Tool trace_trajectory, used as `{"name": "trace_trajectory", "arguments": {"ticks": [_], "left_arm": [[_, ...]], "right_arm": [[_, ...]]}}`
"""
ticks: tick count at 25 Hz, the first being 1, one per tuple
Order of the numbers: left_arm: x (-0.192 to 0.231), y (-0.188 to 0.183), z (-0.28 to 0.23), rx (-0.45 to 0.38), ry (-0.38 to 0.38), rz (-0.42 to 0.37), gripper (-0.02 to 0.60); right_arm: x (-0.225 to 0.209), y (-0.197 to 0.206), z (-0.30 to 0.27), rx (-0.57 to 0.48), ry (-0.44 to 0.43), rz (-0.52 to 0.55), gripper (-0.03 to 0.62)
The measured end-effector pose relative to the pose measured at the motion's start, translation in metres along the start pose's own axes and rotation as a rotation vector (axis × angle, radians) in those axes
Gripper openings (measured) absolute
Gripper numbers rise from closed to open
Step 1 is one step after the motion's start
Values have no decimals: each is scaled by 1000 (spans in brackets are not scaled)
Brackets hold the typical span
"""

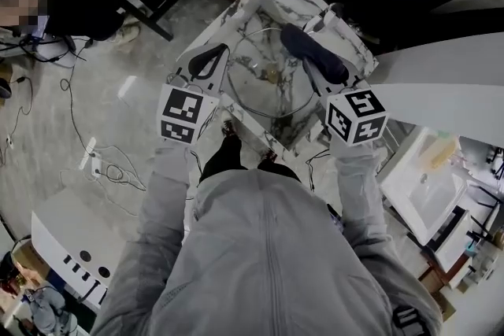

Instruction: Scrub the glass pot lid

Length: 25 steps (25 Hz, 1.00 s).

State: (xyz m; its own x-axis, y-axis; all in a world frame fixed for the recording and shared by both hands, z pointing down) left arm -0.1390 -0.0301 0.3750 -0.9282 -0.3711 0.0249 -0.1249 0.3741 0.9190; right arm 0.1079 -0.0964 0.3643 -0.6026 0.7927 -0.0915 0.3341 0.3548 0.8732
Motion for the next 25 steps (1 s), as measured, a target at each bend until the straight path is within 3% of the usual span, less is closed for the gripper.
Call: {"name": "trace_trajectory", "arguments": {"ticks": [9, 17, 25], "left_arm": [[27, 33, -30, 77, 73, 56, 28], [33, 52, -50, 132, -13, 112, 28], [38, 73, -58, 171, -70, 168, 28]], "right_arm": [[7, 24, -48, 85, 17, -25, 74], [-6, 61, -107, 133, -78, -77, 74], [-25, 97, -154, 255, -18, 21, 74]]}}
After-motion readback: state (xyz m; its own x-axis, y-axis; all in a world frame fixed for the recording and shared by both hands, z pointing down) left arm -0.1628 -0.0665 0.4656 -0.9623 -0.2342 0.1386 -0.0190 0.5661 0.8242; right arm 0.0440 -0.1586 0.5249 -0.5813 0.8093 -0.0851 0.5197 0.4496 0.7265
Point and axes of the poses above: the fingertips, and each gripper's own axes: z backward along the fingers, x to its left, y out of its underside, the point moved 8 cm from there along z, backward along the fingers, and after that the axes turned 4 degrees about z, right-handed, at the moved point
